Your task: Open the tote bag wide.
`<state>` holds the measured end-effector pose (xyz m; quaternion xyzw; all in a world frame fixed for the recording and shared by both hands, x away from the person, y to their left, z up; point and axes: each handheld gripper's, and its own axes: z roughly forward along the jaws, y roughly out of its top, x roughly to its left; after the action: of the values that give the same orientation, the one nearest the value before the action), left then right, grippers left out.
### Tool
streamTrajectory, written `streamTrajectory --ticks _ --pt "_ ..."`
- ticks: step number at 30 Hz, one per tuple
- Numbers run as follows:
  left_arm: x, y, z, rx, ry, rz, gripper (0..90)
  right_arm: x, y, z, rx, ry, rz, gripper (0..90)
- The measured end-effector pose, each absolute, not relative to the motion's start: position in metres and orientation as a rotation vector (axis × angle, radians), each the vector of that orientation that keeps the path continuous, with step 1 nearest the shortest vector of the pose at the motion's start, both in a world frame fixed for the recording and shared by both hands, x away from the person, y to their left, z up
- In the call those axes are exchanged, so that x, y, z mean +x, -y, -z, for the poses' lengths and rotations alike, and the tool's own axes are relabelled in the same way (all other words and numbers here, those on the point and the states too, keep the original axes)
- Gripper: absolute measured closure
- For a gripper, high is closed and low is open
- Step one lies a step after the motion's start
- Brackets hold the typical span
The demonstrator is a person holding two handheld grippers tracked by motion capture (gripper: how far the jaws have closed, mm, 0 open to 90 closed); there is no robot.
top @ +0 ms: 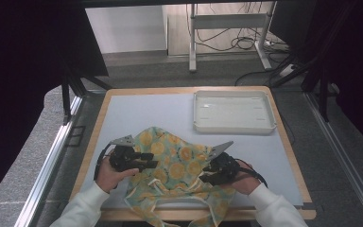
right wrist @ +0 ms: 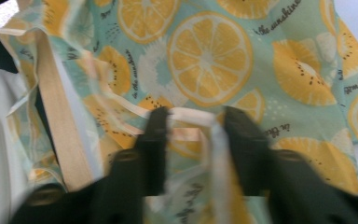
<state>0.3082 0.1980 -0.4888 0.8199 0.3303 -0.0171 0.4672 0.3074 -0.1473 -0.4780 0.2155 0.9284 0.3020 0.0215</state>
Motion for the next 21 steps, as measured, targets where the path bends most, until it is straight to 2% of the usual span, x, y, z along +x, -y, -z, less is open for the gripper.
streamTrajectory --ticks 2,5,21 --pt "0.308 -0.198 0.489 2.011 -0.812 0.041 54.8 0.309 0.149 0.476 0.681 -2.866 -0.980 82.9" --pt "0.307 -0.198 0.488 2.014 -0.810 0.035 54.9 0.310 0.150 0.473 0.688 -2.834 -1.031 85.6" --pt "0.307 -0.197 0.487 2.012 -0.807 0.032 55.2 0.317 0.156 0.457 0.728 -2.672 -1.232 88.1"
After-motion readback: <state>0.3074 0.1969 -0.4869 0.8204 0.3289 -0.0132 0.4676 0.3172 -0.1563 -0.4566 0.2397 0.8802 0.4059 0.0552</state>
